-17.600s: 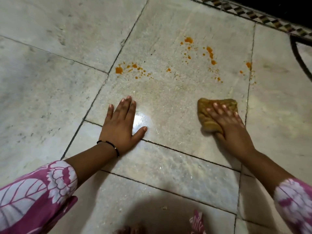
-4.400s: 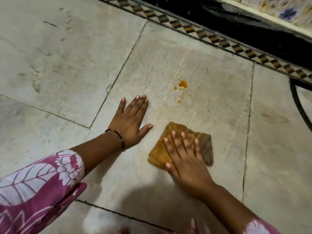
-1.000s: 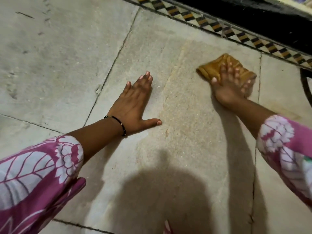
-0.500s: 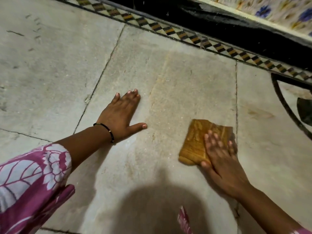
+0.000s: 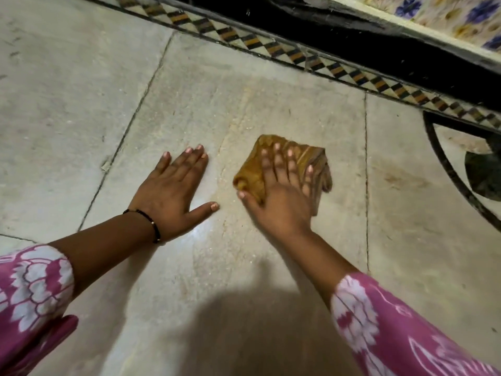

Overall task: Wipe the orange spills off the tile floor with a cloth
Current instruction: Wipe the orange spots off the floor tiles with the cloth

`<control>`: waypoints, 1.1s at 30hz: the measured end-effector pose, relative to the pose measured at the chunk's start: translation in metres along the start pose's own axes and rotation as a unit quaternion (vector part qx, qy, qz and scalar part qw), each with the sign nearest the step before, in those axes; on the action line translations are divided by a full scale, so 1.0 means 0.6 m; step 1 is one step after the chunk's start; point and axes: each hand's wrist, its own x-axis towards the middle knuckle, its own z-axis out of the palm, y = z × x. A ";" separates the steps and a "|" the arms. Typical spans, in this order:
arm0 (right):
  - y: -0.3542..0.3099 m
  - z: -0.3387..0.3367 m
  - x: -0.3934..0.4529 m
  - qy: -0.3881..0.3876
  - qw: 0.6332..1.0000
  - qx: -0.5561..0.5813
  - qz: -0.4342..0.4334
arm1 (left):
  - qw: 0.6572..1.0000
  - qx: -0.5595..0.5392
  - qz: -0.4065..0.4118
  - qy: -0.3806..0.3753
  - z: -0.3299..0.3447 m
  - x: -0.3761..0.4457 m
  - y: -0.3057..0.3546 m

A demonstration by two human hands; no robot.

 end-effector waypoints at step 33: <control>0.164 -0.025 0.098 -0.034 0.994 0.049 0.088 | 0.999 -0.038 0.005 0.024 0.004 -0.006 -0.002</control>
